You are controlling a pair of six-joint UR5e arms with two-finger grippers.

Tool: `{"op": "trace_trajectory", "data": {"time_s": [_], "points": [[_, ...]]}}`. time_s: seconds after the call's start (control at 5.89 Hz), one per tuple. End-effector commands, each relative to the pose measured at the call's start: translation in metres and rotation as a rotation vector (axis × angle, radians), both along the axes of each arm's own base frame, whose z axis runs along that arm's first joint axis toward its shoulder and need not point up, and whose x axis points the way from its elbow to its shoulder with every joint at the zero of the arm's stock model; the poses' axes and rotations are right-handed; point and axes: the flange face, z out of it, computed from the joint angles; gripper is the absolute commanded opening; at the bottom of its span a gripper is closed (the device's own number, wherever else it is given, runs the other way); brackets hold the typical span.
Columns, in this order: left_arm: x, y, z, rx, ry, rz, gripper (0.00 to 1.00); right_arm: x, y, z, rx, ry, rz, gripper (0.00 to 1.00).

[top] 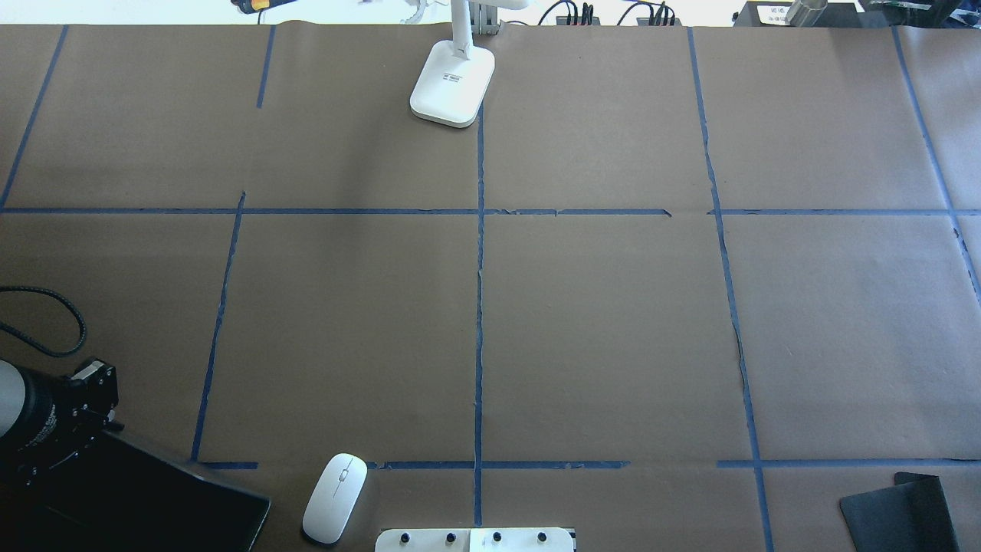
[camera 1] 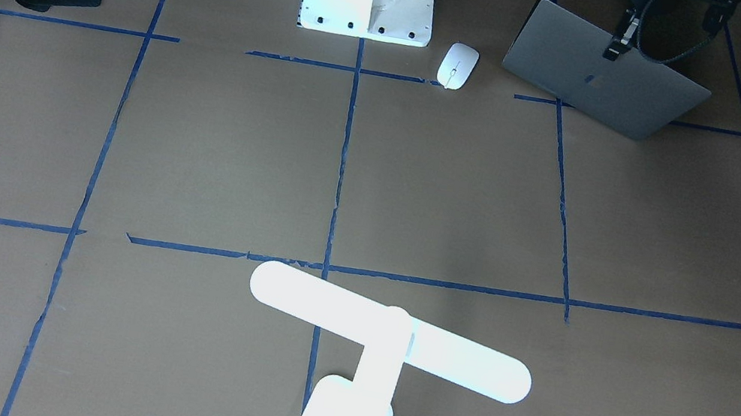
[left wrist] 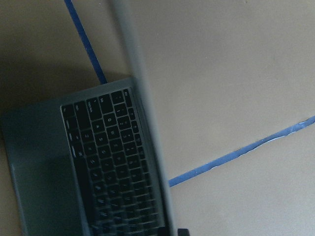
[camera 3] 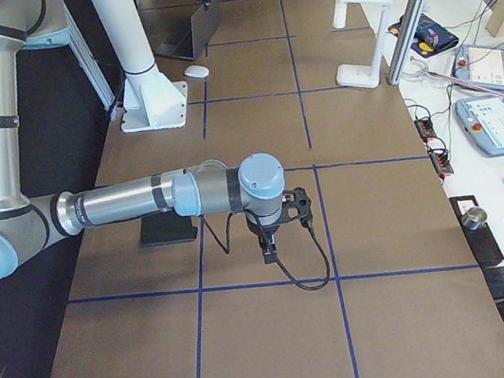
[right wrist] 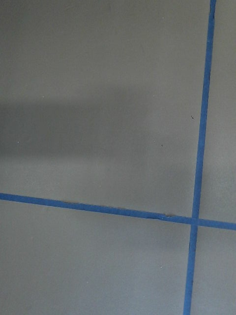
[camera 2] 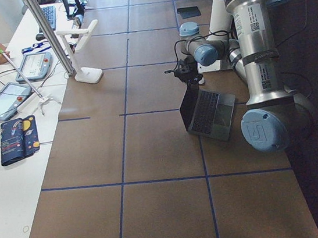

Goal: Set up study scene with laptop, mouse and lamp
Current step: 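Reach the left gripper to the grey laptop and grasp its lid edge, then carry the open laptop with the left gripper toward the table center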

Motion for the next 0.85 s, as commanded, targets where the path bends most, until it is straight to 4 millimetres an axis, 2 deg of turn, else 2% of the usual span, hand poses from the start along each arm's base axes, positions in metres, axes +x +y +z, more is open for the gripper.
{"op": "trace_trajectory", "data": {"time_s": [0.0, 0.17, 0.34, 0.51, 0.68], "points": [[-0.02, -0.026, 0.002, 0.074, -0.041, 0.023, 0.0, 0.0, 0.0, -0.003, 0.006, -0.003, 0.0, 1.0], [-0.023, -0.067, -0.019, 0.123, -0.052, -0.006, 0.0, 0.0, 0.0, -0.003, 0.006, -0.003, 0.0, 1.0], [-0.003, -0.103, -0.043, 0.137, -0.083, 0.003, 0.0, 0.0, 0.0, -0.003, 0.006, -0.003, 0.0, 1.0], [0.018, -0.153, -0.074, 0.142, -0.087, -0.039, 0.0, 0.0, -0.001, -0.004, 0.007, -0.003, 0.001, 1.0], [0.047, -0.188, -0.09, 0.135, -0.093, -0.048, 0.0, 0.0, -0.001, -0.004, 0.007, -0.003, 0.001, 1.0]]}}
